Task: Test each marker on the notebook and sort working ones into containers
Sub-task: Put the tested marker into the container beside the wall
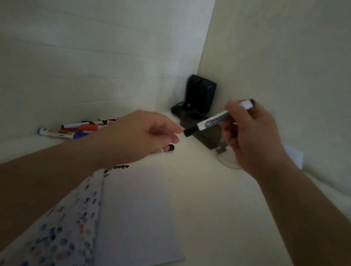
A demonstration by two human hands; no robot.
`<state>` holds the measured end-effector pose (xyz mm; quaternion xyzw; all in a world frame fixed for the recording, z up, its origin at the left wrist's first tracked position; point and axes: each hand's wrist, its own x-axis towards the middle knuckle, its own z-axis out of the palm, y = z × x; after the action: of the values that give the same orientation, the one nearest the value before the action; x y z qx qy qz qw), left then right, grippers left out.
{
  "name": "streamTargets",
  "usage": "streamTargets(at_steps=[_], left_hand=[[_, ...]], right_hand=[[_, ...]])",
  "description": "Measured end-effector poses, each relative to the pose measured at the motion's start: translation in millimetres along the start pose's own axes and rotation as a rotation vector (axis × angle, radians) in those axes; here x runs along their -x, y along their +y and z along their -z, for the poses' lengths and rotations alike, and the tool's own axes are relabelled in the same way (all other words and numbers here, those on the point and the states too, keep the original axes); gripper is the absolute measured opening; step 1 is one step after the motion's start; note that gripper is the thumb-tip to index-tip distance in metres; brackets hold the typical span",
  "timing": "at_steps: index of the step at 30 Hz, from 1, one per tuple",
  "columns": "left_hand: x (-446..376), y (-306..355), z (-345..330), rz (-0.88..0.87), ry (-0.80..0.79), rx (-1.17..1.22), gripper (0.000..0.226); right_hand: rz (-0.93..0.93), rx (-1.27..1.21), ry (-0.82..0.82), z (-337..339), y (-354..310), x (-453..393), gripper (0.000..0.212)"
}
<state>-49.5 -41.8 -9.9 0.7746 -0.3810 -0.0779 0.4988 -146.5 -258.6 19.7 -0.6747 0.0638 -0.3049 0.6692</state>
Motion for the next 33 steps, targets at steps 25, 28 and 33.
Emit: streamTargets(at_steps=[25,28,33], left_hand=[[-15,-87,34,0.112,-0.071,-0.836,0.016],[-14,-93,31,0.044,-0.060,-0.967,0.025],[-5,-75,31,-0.128,0.085,-0.849,0.020]], right_hand=[[-0.081,0.684,-0.287,-72,78,-18,0.018],[0.064,0.900,-0.304,-84,102,-20,0.018],[0.409,1.128,-0.492,-92,110,-11,0.028]])
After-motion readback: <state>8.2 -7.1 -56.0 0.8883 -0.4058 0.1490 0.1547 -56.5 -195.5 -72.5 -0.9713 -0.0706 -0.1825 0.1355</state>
